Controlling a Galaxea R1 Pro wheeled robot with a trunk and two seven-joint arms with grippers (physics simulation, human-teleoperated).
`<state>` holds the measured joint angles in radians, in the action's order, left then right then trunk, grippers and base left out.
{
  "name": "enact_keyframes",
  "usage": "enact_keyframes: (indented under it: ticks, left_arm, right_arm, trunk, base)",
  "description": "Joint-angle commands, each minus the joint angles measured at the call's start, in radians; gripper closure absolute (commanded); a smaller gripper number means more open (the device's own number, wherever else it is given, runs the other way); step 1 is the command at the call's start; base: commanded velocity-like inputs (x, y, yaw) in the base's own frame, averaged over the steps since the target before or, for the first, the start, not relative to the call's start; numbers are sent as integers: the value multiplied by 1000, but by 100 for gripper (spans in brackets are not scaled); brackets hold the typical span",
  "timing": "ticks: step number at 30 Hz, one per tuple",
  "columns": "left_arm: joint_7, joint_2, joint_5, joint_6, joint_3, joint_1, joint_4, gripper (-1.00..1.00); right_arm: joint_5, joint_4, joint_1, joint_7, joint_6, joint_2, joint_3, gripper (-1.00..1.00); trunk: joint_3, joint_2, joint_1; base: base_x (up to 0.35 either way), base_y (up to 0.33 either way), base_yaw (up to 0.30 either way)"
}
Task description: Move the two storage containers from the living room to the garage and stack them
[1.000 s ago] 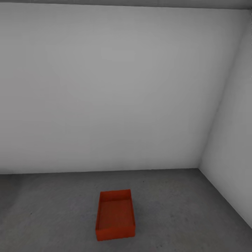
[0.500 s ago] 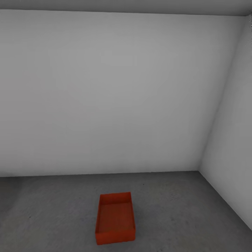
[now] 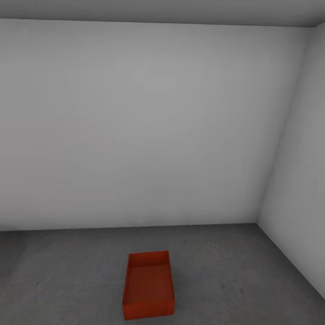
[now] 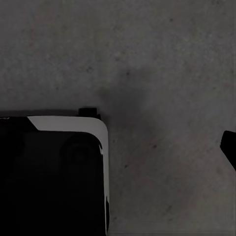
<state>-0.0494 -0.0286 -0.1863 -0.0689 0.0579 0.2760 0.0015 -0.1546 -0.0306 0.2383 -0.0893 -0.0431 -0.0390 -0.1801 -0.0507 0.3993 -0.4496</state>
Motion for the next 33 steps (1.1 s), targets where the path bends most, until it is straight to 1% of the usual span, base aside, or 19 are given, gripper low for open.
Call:
enact_keyframes:
  ticks: [1,4,11,17,23,27,33]
  left_arm:
    - [-3,3,-5,-2,6,-4,0,-100]
    - [-3,4,-5,-2,6,-6,0,-100]
    - [-3,4,-5,0,7,-7,0,-100]
    - [-3,3,-5,27,6,-9,0,-100]
    - [-3,1,-5,32,5,-9,0,-100]
    - [-4,1,-5,34,6,-9,0,-100]
    - [-11,1,-5,59,6,-9,0,-100]
  right_arm:
    - [-8,-3,0,-1,-6,-2,-9,-100]
    - [-8,-3,0,-1,-7,-6,-10,-100]
    - [-6,-3,0,-6,-11,-3,-11,-100]
    - [-13,-3,0,-12,-8,-3,-9,-100]
    - [-16,-3,0,-2,-4,-1,-8,-100]
    - [-17,-3,0,-2,-5,-7,-7,-100]
    - [-16,-3,0,-1,-8,-7,-8,-100]
  trunk:
    - [0,1,0]
    - [0,1,0]
    - [0,1,0]
    - [-1,1,0]
    - [-4,1,0]
    - [-7,1,0]
    - [-10,1,0]
  base:
    - [0,0,0]
    - [0,0,0]
    - [0,0,0]
    - [0,0,-25]
    - [0,0,-212]
    - [0,0,-265]
    - [0,0,-279]
